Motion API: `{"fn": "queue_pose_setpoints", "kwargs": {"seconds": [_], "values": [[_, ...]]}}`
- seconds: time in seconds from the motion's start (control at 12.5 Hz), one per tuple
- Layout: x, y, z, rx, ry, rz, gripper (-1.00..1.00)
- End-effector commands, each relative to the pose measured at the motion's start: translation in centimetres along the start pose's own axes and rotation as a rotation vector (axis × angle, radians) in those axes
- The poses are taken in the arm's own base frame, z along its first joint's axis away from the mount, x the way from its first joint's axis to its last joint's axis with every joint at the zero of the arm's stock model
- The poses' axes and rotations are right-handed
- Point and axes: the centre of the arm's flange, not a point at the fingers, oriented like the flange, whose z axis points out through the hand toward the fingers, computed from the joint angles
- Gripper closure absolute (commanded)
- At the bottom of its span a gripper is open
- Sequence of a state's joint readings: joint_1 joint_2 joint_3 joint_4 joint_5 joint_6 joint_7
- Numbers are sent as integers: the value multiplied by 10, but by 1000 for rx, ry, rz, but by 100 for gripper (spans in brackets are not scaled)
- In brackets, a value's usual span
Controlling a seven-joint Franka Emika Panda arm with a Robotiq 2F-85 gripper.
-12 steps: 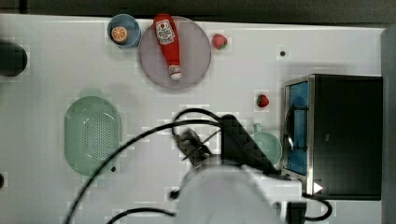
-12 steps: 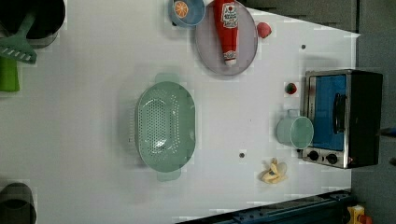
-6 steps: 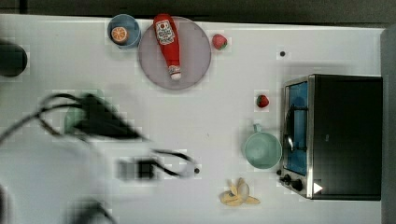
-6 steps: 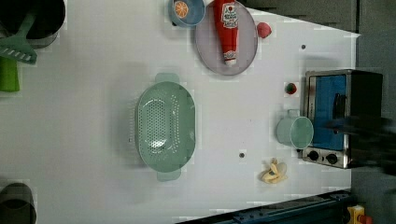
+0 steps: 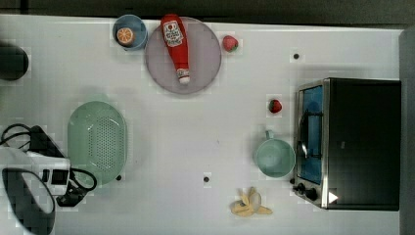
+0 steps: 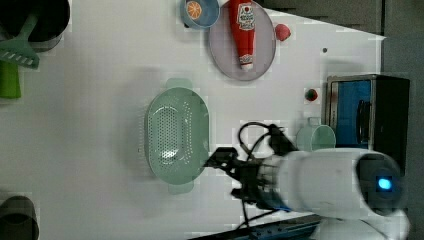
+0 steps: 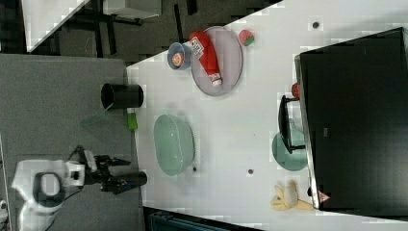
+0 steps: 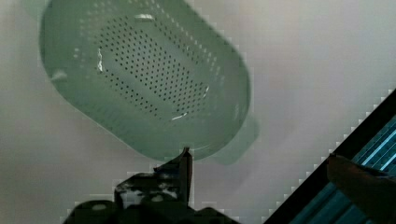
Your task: Drag strainer left to right.
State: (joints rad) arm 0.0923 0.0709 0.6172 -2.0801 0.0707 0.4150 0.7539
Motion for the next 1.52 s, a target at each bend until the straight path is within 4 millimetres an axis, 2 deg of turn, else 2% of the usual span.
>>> {"fn": "queue_pose_setpoints", "kwargs": {"seconds": [0.08, 0.4, 0.56, 0.8, 1.2, 1.52], "values": [[30, -18, -1, 93, -10, 422, -100], [41, -40, 75, 64, -69, 640, -100], [47, -48, 112, 59, -82, 625, -100], [55, -56, 154, 80, -119, 622, -100], [72, -44, 201, 87, -107, 622, -100], [92, -36, 218, 114, -105, 655, -100]]}}
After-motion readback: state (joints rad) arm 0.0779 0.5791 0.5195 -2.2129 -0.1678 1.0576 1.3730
